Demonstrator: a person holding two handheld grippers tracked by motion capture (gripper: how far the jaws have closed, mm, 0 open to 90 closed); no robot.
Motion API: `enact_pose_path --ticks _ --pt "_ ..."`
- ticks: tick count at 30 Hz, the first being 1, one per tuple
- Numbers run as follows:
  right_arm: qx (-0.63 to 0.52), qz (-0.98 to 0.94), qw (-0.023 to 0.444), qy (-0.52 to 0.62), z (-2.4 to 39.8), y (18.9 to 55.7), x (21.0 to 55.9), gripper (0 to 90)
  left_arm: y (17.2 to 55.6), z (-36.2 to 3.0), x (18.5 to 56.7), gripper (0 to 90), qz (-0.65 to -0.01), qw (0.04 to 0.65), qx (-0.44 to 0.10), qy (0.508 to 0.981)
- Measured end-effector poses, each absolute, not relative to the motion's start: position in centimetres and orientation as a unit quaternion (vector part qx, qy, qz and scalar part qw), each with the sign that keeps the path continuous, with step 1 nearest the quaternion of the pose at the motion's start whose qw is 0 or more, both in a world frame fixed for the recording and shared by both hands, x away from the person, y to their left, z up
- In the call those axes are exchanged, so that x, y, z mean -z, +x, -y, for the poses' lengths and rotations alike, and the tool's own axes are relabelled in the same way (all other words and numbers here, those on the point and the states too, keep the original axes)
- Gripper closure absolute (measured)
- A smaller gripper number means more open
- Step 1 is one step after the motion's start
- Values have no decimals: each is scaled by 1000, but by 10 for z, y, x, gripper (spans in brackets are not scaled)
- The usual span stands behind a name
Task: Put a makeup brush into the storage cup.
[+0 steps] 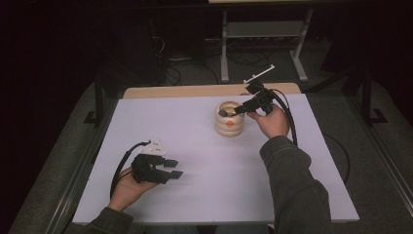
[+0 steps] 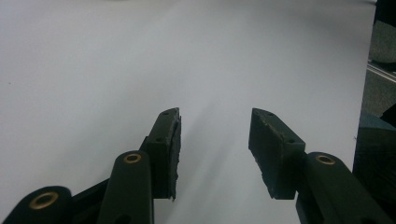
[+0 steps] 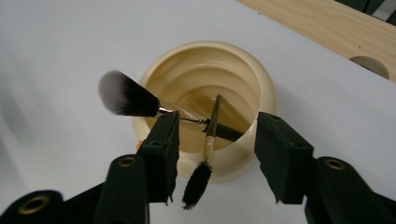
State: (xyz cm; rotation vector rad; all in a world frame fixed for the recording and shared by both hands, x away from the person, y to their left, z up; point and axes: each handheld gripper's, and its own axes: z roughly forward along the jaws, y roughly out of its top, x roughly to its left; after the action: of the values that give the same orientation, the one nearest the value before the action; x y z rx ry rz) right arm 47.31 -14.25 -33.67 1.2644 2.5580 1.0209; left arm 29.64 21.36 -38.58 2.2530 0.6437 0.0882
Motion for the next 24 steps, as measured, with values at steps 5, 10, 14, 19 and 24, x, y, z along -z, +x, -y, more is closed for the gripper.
enact_pose_path --ticks 5,10,14,19,24 --pt "-343 -842 57 413 144 467 332 395 298 -213 387 509 -253 387 -37 886" --pt "-359 -836 61 410 150 458 331 384 298 -212 387 484 -254 382 -38 888" --pt "-367 -831 61 414 157 452 333 369 298 -213 386 455 -258 385 -43 885" --pt "-374 -829 58 412 159 444 336 345 300 -215 386 429 -267 388 -43 881" --pt "-375 -832 63 405 160 437 339 332 300 -216 385 404 -273 392 -44 878"
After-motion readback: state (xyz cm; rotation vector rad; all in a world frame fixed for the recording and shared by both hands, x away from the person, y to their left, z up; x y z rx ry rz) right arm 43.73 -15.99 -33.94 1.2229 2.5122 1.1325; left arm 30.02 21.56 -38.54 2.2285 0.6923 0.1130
